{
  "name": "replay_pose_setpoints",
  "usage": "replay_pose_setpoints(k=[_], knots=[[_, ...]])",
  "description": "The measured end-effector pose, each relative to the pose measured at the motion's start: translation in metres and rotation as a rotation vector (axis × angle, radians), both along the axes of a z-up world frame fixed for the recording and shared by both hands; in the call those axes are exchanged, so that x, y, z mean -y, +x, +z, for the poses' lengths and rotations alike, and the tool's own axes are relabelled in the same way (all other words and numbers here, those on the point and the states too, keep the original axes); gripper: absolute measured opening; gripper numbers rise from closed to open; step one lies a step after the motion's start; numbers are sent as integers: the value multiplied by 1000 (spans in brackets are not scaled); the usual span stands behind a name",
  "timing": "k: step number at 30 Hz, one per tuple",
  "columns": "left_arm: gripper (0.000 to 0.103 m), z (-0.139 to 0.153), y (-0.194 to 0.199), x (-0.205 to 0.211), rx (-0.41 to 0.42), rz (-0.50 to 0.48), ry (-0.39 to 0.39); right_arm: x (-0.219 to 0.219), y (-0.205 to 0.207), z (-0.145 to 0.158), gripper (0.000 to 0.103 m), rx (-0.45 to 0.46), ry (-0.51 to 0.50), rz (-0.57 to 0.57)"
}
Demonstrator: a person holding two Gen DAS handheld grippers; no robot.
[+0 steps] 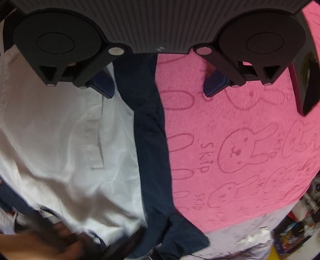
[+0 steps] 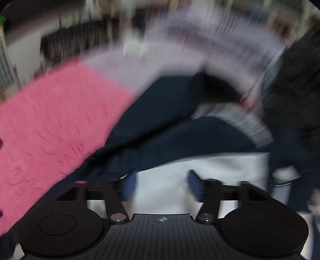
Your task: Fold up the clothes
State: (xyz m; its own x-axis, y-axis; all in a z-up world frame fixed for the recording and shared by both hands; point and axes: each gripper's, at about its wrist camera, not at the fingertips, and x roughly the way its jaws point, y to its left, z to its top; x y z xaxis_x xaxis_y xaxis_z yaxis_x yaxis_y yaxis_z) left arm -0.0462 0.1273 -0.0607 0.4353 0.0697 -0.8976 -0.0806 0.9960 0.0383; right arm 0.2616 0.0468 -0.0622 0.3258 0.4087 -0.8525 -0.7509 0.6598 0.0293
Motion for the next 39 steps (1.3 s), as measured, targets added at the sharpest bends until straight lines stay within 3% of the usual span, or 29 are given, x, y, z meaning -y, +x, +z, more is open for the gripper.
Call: replay_pose_setpoints(k=[1,3,5,7,8,11,13,14,16,18,20,23,24,26,27,28,31,33,37,39], knots=[[101,0,1,-1,-5,5,-4,-7,11,3,68,16,11,-53],[103,-1,3,-1,-8,12,-7,-1,14,34,57,108,127,-143],[103,-1,1,-1,4,19,-15,7,19,62,64,185,251,-219],[103,-3,-1,-1,18,20,-14,16,32,78,87,237,370,-282],[103,-5,0,0,21,21,-13,14,48,79,88,231,397,-325],[103,-7,2,0,27,26,-13,1,127,51,88,43,436,-529],[103,-8,3,0,29,27,-13,-9,176,22,85,-163,426,-663],[103,-8,4,0,30,27,-14,-13,194,9,78,-275,454,-694],[103,-8,4,0,32,27,-15,-23,210,-1,5,-368,496,-757],[103,-8,4,1,37,30,-14,-52,201,17,6,-265,509,-706],[103,-8,3,1,41,35,-12,-96,186,44,5,-174,536,-552],[103,-8,3,3,41,44,-12,-180,147,81,5,-190,620,-221],[103,-8,4,3,39,46,-13,-208,128,91,8,-195,633,-86],[103,-7,6,2,34,47,-15,-253,81,101,28,-173,601,137],[103,-7,6,2,32,46,-16,-267,58,102,63,-158,574,209],[103,-7,6,2,31,46,-16,-277,35,102,84,-143,545,266],[103,-8,5,3,40,46,-15,-263,-17,90,84,-64,507,337],[103,-8,3,3,51,46,-15,-227,-32,78,84,-5,487,300],[103,-9,-2,5,75,47,-12,-108,-48,62,84,134,467,56],[103,-9,-3,5,80,50,-12,-44,-60,46,84,208,396,-125]])
